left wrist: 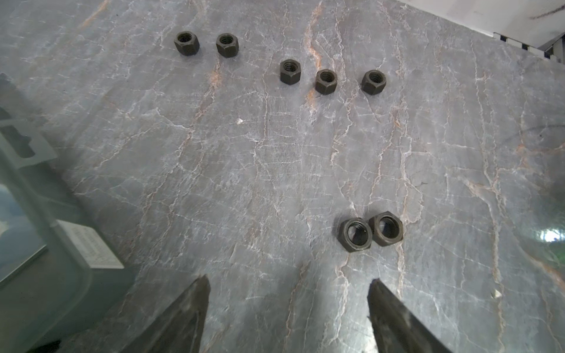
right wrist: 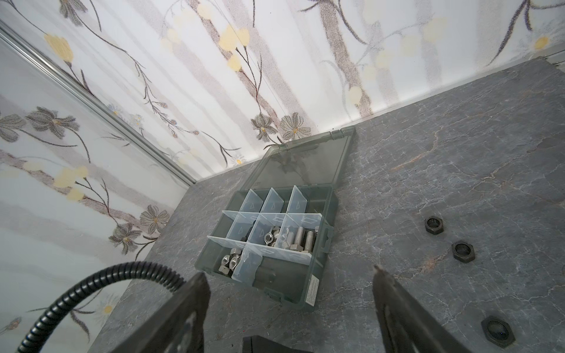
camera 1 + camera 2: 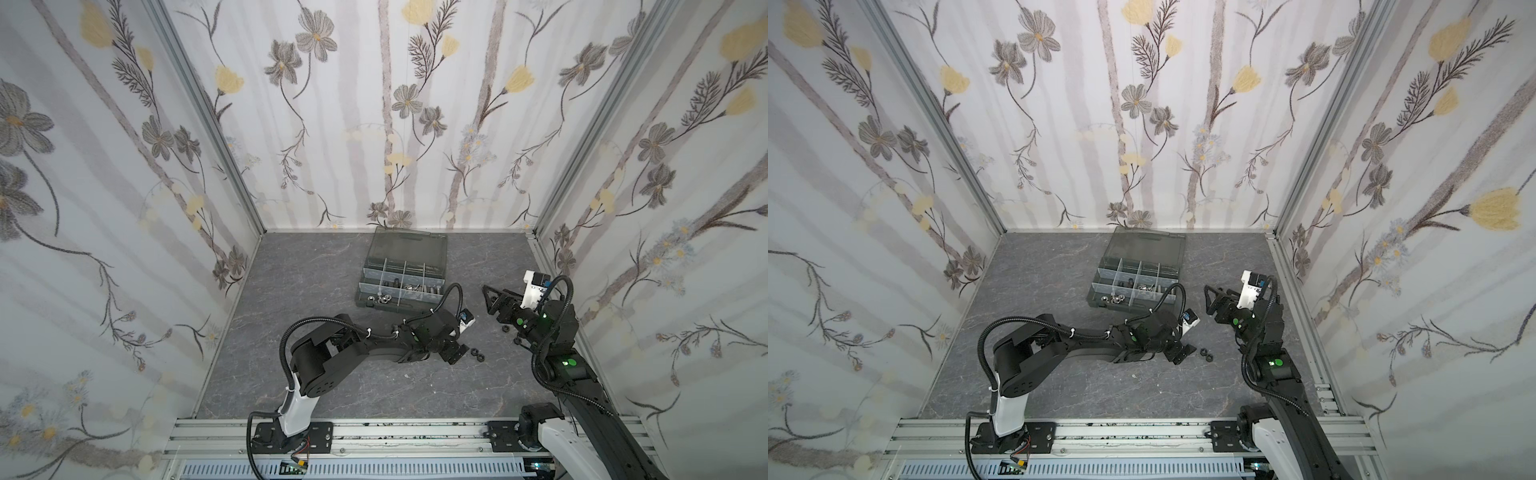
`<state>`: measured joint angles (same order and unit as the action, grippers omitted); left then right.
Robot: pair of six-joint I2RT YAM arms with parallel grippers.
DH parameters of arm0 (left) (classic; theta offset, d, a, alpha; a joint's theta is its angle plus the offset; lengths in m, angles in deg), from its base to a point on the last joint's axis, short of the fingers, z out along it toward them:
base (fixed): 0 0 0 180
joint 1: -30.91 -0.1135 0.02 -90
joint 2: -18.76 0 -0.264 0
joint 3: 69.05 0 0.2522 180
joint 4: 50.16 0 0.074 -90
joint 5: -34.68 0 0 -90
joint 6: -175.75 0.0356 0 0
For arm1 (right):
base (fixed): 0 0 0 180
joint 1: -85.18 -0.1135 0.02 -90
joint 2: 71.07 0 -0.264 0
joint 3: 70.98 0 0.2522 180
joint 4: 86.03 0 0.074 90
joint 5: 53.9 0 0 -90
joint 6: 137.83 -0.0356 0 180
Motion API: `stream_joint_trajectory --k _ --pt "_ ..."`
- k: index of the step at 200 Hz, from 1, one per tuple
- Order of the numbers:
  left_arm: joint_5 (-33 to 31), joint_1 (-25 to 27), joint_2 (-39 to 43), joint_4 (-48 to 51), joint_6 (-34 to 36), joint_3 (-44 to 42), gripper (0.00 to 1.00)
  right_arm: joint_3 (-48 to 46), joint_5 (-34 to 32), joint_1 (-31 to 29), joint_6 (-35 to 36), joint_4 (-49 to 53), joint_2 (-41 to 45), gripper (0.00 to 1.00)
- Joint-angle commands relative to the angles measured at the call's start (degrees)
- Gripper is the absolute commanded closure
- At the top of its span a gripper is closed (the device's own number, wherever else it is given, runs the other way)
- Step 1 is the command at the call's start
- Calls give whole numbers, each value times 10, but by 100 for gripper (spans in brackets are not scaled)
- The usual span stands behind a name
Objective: Sort the screws and nuts into containers
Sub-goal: 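Move both grippers away from the box toward the black hex nuts, then lower the left gripper onto a black hex nut and close it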
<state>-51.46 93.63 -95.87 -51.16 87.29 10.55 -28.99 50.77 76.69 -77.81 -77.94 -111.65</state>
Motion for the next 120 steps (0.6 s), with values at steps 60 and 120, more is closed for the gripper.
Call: stream_joint_trajectory --k 60,120 --pt "-5 30 -48 -15 11 30 22 -9 10 4 -3 -21 -13 15" --pt "-8 35 -81 -3 5 61 34 -15 13 9 -4 -22 -8 15"
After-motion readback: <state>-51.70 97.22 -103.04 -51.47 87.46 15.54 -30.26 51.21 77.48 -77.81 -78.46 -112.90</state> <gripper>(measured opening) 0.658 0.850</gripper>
